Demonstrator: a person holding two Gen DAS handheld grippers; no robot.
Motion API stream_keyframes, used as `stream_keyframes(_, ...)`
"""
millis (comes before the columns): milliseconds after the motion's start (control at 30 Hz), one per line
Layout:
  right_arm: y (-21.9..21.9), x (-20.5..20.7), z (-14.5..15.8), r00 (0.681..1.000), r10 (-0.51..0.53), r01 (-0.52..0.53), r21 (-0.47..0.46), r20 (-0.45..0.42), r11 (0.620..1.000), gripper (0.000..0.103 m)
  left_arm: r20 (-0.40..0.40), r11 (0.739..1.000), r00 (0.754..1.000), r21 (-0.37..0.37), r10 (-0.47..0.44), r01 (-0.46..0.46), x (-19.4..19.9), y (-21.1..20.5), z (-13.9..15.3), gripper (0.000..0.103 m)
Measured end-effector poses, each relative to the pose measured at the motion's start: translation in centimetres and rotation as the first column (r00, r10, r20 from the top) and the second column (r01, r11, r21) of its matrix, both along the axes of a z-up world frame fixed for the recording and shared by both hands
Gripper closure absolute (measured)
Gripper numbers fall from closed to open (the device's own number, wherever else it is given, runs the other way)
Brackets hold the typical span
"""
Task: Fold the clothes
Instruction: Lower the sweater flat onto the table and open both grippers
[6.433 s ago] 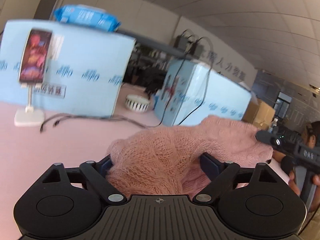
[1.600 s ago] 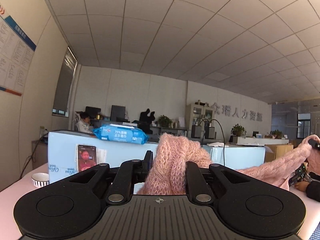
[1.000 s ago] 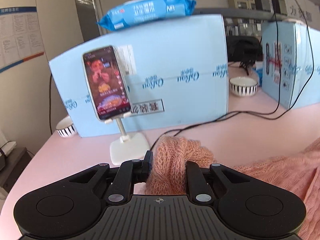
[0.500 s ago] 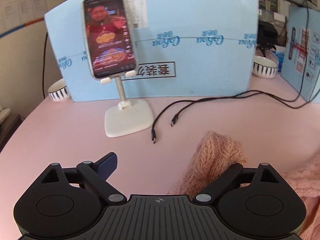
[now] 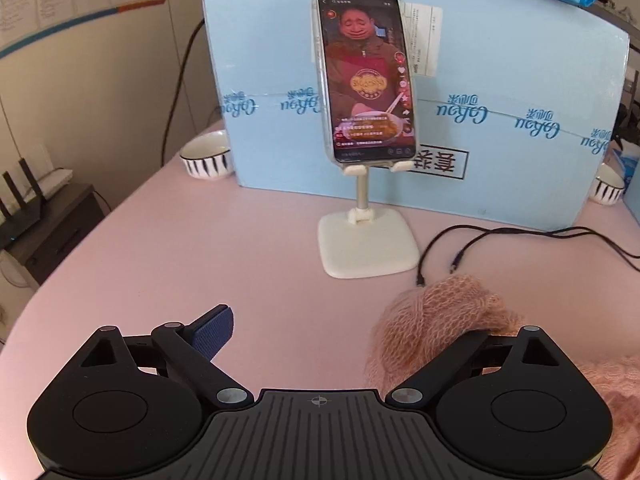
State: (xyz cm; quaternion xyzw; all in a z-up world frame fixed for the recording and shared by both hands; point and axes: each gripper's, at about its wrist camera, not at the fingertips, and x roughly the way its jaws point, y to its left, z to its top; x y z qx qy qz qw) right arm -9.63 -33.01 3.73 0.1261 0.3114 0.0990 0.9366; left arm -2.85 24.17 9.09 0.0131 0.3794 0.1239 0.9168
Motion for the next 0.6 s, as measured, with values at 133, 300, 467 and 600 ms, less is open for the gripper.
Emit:
stream_keyframes(133,4.1,0.1,-1.1,0.995,0.099,-0.099,-0.203,-0.014,0.974,0.049,-0.004,0.999,0.999,0.008,-0.046,0.046,-0.6,-1.0,-0.2,0.007)
stream_keyframes(300,5.6,1.2,-1.1,0.999,0.035,-0.028,-0.275,0.021,0.961,0.096,0.088,0.996,0.993,0.055,-0.073,0.068,-3.0,-2.0,1.7,0.007)
stream_keyframes(467,3.4,2.8,1.5,0.958,-0.194,0.257,-0.331,0.211,0.908,0.096,0.171,0.987,0.98,0.138,-0.1,0.077,-5.5,-2.1,4.6,0.006)
stream_keyframes(600,2.1,3.4,2.1,0.996,-0.056,0.066,-0.151,0.069,0.986,0.048,0.033,0.965,0.98,0.183,-0.196,0.187,-4.8,-2.4,3.6,0.001)
